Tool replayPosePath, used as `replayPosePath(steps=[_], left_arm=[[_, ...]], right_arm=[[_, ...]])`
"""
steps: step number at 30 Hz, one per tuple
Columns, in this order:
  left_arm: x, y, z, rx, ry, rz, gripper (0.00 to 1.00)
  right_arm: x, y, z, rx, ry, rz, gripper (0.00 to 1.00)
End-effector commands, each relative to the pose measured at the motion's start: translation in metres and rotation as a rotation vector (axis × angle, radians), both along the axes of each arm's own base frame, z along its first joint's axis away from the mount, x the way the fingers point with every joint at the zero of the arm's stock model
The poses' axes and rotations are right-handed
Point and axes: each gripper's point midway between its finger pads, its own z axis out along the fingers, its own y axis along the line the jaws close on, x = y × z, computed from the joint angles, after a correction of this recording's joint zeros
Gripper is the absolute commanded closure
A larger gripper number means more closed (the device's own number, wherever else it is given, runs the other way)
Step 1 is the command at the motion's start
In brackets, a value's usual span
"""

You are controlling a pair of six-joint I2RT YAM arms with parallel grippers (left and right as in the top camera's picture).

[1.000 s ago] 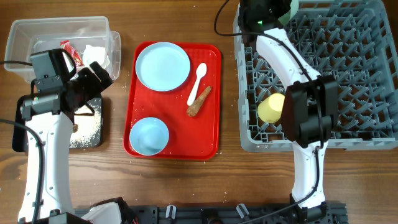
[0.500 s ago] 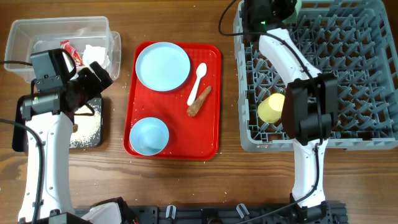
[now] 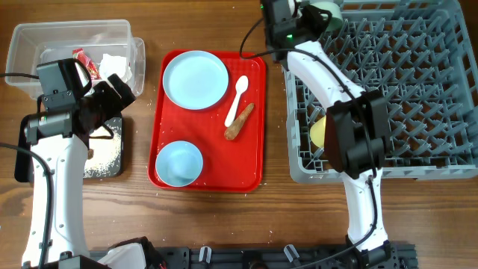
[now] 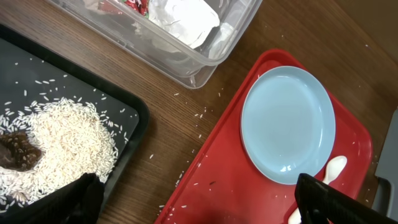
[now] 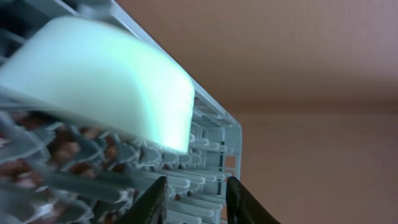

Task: Sort waste into correct bins and load items into the dishwasher rack
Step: 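Place green bowl upright at back of dish rack with right gripper, then reach right gripper to small light-blue bowl on red tray, then carry light-blue bowl into dish rack and release with right gripper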

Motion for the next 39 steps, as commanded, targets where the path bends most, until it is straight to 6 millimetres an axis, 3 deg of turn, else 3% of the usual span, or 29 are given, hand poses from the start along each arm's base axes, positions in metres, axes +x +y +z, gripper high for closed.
replayPosePath(steps=[1, 3, 7, 8, 10, 11, 13, 14, 15, 17, 19, 21, 23, 27, 31, 32, 34, 39], left_arm=[[0.002, 0.004, 0.013, 0.022, -0.034, -0.004, 0.00], [0.002, 0.004, 0.013, 0.022, -0.034, -0.004, 0.00], [0.002, 0.004, 0.013, 0.022, -0.034, -0.004, 0.00], [0.002, 0.004, 0.013, 0.022, -0.034, -0.004, 0.00], [0.002, 0.004, 0.013, 0.022, -0.034, -0.004, 0.00], [0.002, 0.004, 0.013, 0.022, -0.034, -0.004, 0.00], [0.002, 0.004, 0.013, 0.022, -0.034, -0.004, 0.00], [0.002, 0.004, 0.013, 0.022, -0.034, -0.004, 0.00], [0.002, 0.004, 0.013, 0.022, -0.034, -0.004, 0.00], [0.002, 0.004, 0.013, 0.022, -0.034, -0.004, 0.00], [0.002, 0.004, 0.013, 0.022, -0.034, -0.004, 0.00], [0.002, 0.004, 0.013, 0.022, -0.034, -0.004, 0.00], [0.002, 0.004, 0.013, 0.022, -0.034, -0.004, 0.00], [0.002, 0.004, 0.013, 0.022, -0.034, -0.004, 0.00], [0.002, 0.004, 0.013, 0.022, -0.034, -0.004, 0.00], [0.002, 0.004, 0.013, 0.022, -0.034, -0.004, 0.00], [0.002, 0.004, 0.013, 0.022, -0.034, -0.004, 0.00], [0.002, 0.004, 0.013, 0.022, -0.034, -0.004, 0.00]], right_arm=[[0.000, 0.009, -0.015, -0.003, 0.021, 0.014, 0.38], [-0.001, 0.013, -0.011, 0.001, 0.013, 0.021, 0.27], [-0.002, 0.020, 0.012, 0.040, -0.038, 0.037, 0.23], [-0.003, 0.023, 0.026, 0.075, -0.072, 0.047, 0.21], [-0.005, 0.029, 0.047, 0.165, -0.146, 0.057, 0.07], [-0.008, 0.036, 0.057, 0.224, -0.172, 0.072, 0.02], [-0.018, 0.063, 0.060, 0.367, -0.122, 0.166, 0.01], [-0.025, 0.082, 0.054, 0.452, -0.071, 0.221, 0.01], [-0.044, 0.121, 0.036, 0.639, 0.053, 0.316, 0.02], [-0.075, 0.172, 0.014, 0.879, 0.233, 0.421, 0.05], [-0.125, 0.235, 0.003, 1.234, 0.481, 0.489, 0.14], [-0.154, 0.263, 0.003, 1.450, 0.608, 0.432, 0.20], [-0.182, 0.284, -0.007, 1.614, 0.724, 0.266, 0.24], [-0.240, 0.294, -0.053, 1.475, 0.845, 0.136, 0.43], [-0.284, 0.298, -0.107, 1.299, 0.837, 0.049, 0.47], [-0.292, 0.301, -0.113, 1.281, 0.846, 0.061, 0.48], [-0.302, 0.304, -0.124, 1.240, 0.821, 0.063, 0.52], [-0.300, 0.303, -0.129, 1.222, 0.783, 0.043, 0.69]])
